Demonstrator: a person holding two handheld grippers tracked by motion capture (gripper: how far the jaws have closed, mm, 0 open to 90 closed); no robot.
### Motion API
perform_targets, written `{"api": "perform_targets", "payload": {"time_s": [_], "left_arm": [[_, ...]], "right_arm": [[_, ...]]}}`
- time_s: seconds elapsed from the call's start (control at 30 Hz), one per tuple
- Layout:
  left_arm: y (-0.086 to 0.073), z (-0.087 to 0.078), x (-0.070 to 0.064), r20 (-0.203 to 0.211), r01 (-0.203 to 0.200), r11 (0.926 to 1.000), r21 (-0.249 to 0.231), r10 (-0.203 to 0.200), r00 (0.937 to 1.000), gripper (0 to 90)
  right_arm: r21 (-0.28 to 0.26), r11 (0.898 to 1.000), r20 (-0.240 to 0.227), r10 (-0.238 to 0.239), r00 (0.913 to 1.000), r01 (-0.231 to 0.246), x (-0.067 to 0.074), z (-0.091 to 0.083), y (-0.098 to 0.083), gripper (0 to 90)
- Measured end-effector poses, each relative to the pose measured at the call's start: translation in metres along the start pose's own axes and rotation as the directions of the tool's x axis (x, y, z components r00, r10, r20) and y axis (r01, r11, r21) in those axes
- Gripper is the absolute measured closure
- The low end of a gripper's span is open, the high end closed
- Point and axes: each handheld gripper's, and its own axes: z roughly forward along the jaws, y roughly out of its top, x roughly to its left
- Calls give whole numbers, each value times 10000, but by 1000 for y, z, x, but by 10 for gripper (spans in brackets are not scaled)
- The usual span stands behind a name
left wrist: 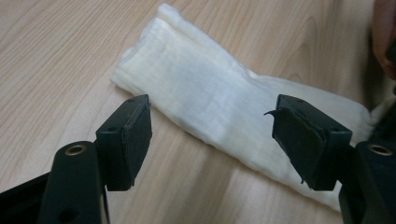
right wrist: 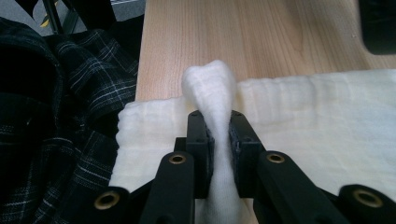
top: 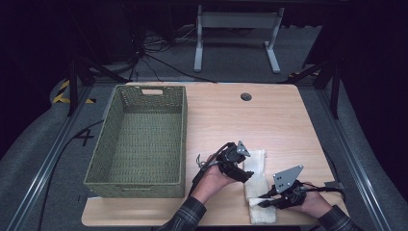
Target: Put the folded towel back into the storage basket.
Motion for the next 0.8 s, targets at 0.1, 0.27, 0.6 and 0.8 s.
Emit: {"api": "perform_targets", "payload": {"time_s": [0.1,0.27,0.6,0.8], "left_arm": [[8,5,7,-109,-228,9997,62,229,9997,285],[18,16,19,-164,-449,9989,159,451,9988,273],[39,39,34,-287,-1081,9934,395,1093,9936,253],[38,54,40,-39,-1062,9908,837,1069,9943,246]], "right_arm": [[12,10000,-16,0,10000,0,0,0,0,813],[46,10000,-40,-42,10000,43,0,0,0,812],[105,9999,-139,0,9999,1,-2,2,-1,811],[135,9999,-168,24,9999,-22,-2,2,-1,811]]}}
